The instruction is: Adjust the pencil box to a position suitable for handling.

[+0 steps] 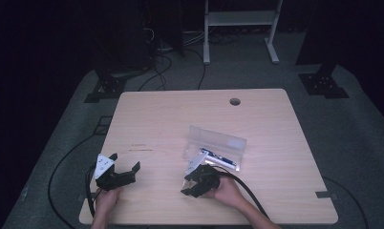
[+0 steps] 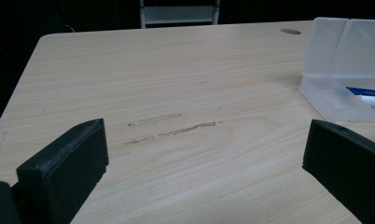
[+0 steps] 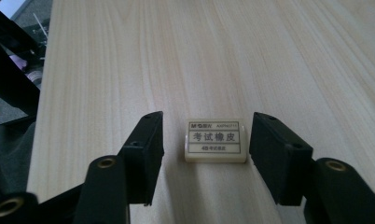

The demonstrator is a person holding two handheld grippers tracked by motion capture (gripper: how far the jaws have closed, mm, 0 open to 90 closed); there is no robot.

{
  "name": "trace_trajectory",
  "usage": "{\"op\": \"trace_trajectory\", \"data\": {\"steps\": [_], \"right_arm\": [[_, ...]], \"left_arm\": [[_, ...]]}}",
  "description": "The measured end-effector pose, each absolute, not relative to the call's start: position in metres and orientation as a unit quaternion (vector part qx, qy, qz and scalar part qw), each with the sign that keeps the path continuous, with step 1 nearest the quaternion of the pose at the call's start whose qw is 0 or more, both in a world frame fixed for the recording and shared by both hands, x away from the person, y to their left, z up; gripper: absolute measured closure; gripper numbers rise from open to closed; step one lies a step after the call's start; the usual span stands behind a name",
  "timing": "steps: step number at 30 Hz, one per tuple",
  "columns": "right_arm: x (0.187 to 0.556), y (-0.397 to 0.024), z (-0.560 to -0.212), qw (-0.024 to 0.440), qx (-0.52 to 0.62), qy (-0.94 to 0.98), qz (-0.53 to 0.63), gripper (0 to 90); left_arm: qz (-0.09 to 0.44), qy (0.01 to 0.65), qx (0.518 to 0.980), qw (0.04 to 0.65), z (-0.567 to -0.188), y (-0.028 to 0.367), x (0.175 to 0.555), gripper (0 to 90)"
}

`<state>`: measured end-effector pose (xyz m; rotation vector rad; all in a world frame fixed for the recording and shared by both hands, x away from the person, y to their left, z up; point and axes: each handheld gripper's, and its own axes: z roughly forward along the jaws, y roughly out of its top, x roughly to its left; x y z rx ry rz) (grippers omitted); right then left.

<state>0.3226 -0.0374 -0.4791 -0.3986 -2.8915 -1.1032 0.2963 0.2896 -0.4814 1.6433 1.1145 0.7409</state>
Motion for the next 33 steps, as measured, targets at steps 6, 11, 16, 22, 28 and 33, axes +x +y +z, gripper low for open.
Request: {"op": "trace_trajectory", "data": {"steps": [6,11,16,22,28,33], "right_arm": [[0.322,-0.035,-0.481,-0.001,-0.123,-0.93,-0.346,54.5],[0.322,-0.034,-0.481,-0.006,-0.122,-0.931,-0.344,57.8],[0.32,-0.035,-0.479,-0.006,-0.119,-0.93,-0.348,58.7],[0.32,-0.036,-0.474,-0.01,-0.116,-0.928,-0.355,58.8],[0.323,-0.041,-0.47,-0.009,-0.122,-0.926,-0.358,58.8],[0.325,-0.044,-0.467,-0.01,-0.126,-0.924,-0.362,58.8]], "left_arm": [[0.305,0.459,0.676,0.49,-0.481,0.29,0.296,0.0],[0.305,0.459,0.676,0.49,-0.481,0.29,0.296,0.0],[0.304,0.46,0.675,0.491,-0.481,0.29,0.296,0.0],[0.304,0.46,0.675,0.491,-0.481,0.29,0.296,0.0],[0.305,0.459,0.675,0.49,-0.481,0.29,0.296,0.0],[0.304,0.46,0.674,0.491,-0.481,0.29,0.296,0.0]]}}
